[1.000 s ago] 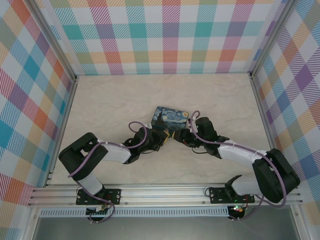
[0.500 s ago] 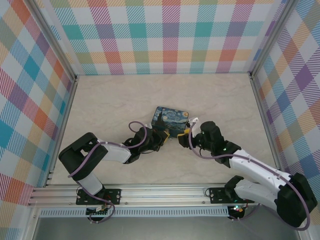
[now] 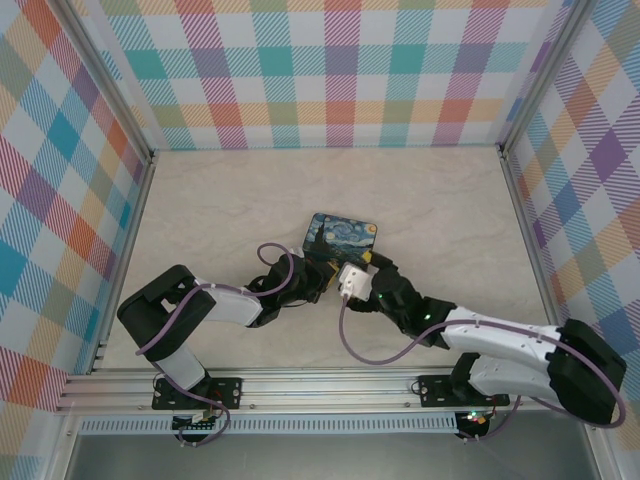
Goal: Unlock a padlock with a key
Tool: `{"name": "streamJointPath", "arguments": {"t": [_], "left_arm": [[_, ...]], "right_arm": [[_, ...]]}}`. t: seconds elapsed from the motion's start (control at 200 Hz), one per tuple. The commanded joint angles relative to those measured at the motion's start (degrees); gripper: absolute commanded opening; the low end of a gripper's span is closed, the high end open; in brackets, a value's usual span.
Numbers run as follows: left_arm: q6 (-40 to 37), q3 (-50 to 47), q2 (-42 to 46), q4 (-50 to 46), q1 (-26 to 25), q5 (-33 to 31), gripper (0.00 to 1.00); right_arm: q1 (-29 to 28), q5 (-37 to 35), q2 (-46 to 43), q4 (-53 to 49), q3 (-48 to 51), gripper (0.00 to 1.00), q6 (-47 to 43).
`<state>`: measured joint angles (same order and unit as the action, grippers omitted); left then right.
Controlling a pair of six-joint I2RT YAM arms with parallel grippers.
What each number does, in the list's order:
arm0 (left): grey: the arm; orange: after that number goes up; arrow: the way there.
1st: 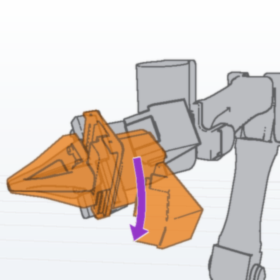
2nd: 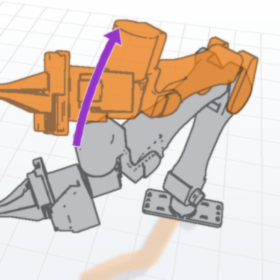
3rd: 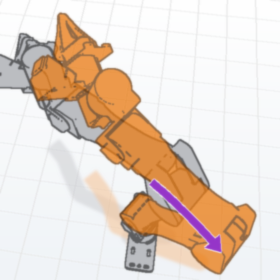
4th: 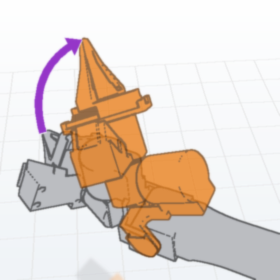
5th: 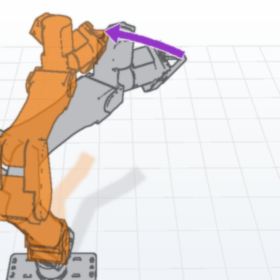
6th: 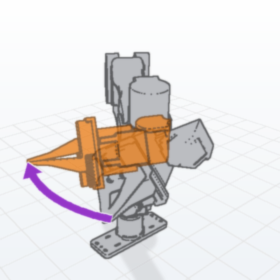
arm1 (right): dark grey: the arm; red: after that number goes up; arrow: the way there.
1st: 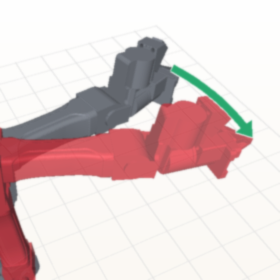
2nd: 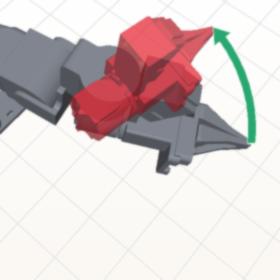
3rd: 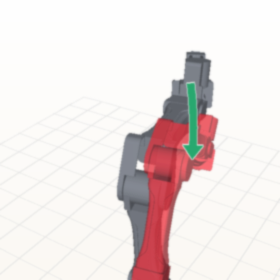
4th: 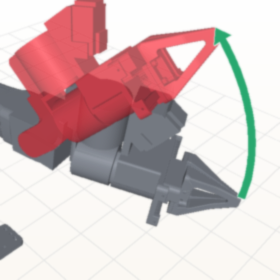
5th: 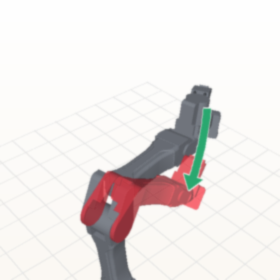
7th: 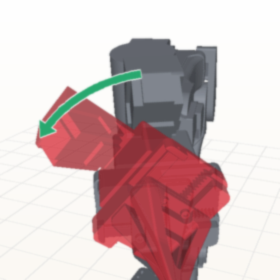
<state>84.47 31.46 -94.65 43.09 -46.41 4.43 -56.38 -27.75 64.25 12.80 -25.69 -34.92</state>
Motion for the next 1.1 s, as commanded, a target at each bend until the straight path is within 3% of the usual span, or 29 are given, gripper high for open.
{"name": "streamJointPath", "arguments": {"t": [0.0,0.145,0.58,1.095], "left_arm": [[0.70,1.50,2.50,0.69,-0.19,-0.07,0.00],[0.84,1.58,2.54,0.85,-0.21,0.04,0.00],[0.76,2.00,2.71,0.29,-0.17,0.35,0.00],[0.38,2.32,2.98,0.08,-0.17,0.93,0.00]], "right_arm": [[-1.25,-5.68,2.68,8.30,1.39,0.86,-9.80],[-1.93,-5.36,6.73,10.42,0.87,0.80,-9.93],[-2.68,-3.02,12.25,13.00,-0.76,0.47,-4.79],[-2.79,-1.76,16.23,15.76,-2.12,0.25,-2.26]]}}
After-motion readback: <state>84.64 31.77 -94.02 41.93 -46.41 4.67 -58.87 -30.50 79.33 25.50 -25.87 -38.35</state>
